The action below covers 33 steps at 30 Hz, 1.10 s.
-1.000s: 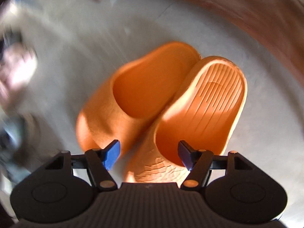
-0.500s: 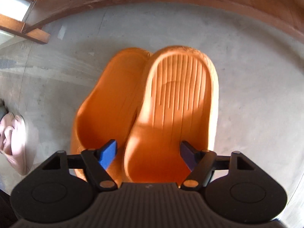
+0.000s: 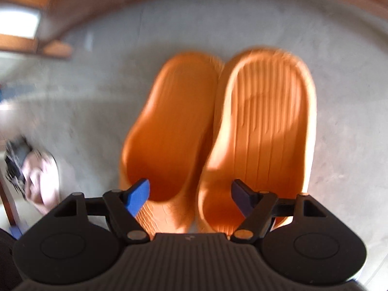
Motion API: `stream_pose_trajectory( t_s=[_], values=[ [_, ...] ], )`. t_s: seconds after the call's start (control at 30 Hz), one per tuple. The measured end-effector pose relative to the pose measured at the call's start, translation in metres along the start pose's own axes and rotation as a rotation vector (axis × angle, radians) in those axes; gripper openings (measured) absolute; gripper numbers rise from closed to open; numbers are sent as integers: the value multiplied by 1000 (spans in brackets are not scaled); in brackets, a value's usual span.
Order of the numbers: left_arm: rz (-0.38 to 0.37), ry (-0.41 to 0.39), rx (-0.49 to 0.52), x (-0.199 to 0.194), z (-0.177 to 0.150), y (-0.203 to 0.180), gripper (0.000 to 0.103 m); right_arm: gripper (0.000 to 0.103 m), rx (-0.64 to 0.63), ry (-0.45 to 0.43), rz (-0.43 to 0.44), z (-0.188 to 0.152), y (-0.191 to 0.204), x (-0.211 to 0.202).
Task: Organize scattered shoes
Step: 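Align the orange slides side by side with the right tool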
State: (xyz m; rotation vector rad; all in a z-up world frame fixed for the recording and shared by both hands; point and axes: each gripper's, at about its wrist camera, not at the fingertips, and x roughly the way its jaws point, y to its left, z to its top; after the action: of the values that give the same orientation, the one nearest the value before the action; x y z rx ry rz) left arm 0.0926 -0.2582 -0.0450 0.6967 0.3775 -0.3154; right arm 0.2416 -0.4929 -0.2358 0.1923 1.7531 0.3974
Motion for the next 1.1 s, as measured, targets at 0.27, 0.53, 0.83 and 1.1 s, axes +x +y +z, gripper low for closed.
stream_pose_trajectory(
  t_s=[0.27,0.53,0.83,1.1],
  values=[
    [-7,3,9,2,-2,-1,99,103,-6,83,-171,0,12,18],
    [-11,18,0,7,-5,2,100,103,-7,67,-281,-8,16,25],
    [-18,18,12,7,-5,-2,100,102,-27,0,-278,-22,4,11],
    [-15,26,14,8,-7,-2,100,98,-130,-413,-211,-86,9,-60]
  ],
)
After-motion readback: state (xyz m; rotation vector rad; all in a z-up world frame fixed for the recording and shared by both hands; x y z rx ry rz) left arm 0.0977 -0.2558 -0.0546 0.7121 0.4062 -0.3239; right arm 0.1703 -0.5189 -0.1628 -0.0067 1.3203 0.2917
